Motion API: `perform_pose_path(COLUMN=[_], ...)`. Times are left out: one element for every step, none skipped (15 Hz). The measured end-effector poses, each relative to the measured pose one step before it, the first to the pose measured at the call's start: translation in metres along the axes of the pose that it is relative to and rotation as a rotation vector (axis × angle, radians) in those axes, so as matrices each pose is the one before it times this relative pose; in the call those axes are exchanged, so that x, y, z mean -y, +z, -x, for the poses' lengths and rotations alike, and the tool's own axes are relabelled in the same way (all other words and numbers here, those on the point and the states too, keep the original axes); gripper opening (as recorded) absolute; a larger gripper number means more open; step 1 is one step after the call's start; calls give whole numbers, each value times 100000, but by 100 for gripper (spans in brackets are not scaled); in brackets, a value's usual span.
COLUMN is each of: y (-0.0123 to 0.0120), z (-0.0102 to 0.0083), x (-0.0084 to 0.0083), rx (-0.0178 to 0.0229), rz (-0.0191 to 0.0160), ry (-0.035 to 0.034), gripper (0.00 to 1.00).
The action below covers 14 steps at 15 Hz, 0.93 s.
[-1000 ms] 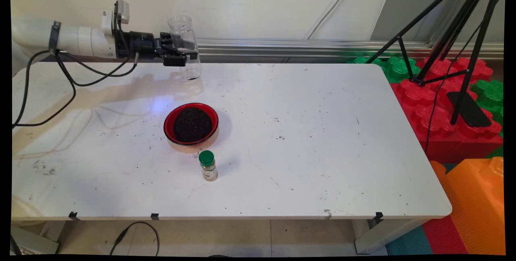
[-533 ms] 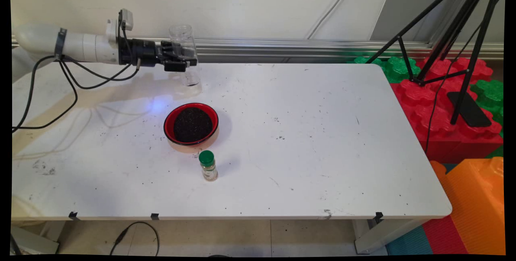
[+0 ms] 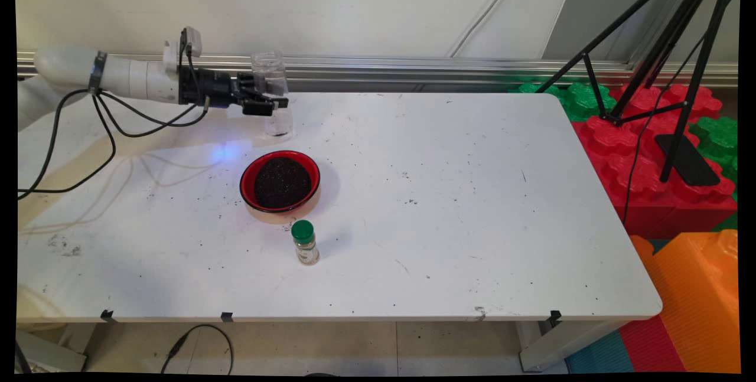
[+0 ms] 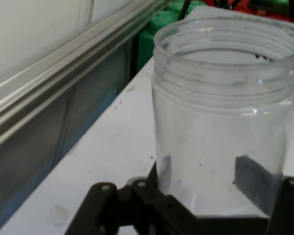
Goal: Place the picked object on the table
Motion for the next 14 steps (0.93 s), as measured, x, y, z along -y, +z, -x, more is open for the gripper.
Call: perform_pose_path(y=[70, 81, 52, 98, 75, 90, 68, 67, 47, 85, 94, 69, 38, 60], z=[210, 192, 153, 208, 127, 177, 137, 127, 80, 119, 94, 83, 55, 68], x=[44, 34, 22, 29, 18, 18, 5, 9, 3, -7, -5, -11, -34, -13], rx=[508, 465, 372, 522, 320, 453, 329, 281, 193, 267, 216, 160, 92, 140], rz=[-8, 30, -18, 28, 29, 14, 27, -2, -11, 36, 80, 32, -32, 18], ry=[-111, -112, -59, -78, -47, -26, -28, -7, 66, 52, 41, 23, 71, 59], gripper=[0, 0, 0, 0, 0, 0, 0, 0, 0, 100, 100, 100, 100, 100])
